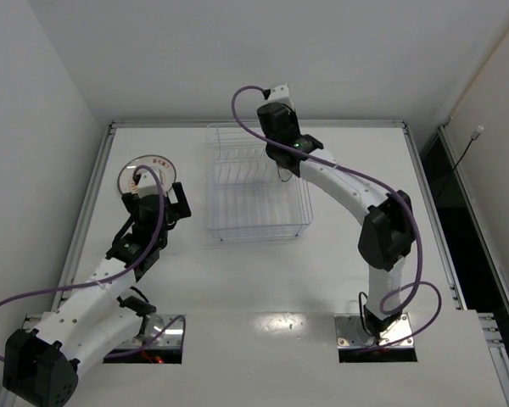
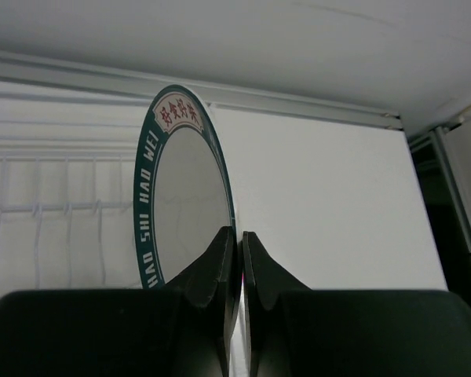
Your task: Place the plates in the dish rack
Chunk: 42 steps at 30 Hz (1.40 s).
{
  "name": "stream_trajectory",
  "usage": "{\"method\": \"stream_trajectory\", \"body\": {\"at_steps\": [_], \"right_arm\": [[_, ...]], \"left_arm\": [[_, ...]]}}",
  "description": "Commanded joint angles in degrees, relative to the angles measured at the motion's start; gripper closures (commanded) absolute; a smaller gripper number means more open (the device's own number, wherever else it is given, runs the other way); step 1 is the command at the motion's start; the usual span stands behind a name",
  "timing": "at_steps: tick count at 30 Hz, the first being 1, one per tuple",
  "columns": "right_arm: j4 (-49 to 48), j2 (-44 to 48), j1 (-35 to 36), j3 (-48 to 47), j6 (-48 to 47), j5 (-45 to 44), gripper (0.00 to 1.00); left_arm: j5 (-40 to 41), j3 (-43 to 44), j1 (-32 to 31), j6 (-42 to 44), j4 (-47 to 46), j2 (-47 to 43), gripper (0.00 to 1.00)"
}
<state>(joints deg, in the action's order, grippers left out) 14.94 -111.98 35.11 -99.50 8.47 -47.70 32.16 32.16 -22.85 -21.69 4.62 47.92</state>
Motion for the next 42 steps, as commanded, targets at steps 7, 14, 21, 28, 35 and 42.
{"method": "stream_trajectory", "body": {"at_steps": [7, 14, 21, 28, 35, 42], "right_arm": [[-0.18, 1.77, -0.13, -6.94, -5.40, -4.78, 1.00], [1.14, -1.48, -0.13, -0.17, -0.74, -3.63, 1.00], [-0.35, -2.19, -0.13, 6.25, 1.81, -0.81, 1.00], [5.09, 0.09, -0.13, -1.37, 1.81, -1.42, 0.38], [9.74, 21.66, 8.90, 3.07, 4.35, -10.13, 0.31], [14.69, 56.01, 19.89, 43.65, 28.58, 19.01, 0.31]], "left_arm": [[0.18, 0.97, -0.44, -0.54, -1.37, -0.11, 0.00], [0.18, 0.97, -0.44, -0.54, -1.37, -0.64, 0.00], [0.18, 0.97, -0.44, -0.54, -1.37, -0.64, 0.00], [0.18, 0.97, -0.44, -0.54, -1.37, -0.11, 0.00], [1.32, 0.97, -0.44, -0.54, -1.37, -0.11, 0.00], [5.19, 2.03, -0.44, -2.04, 0.74, 4.27, 0.00]]}}
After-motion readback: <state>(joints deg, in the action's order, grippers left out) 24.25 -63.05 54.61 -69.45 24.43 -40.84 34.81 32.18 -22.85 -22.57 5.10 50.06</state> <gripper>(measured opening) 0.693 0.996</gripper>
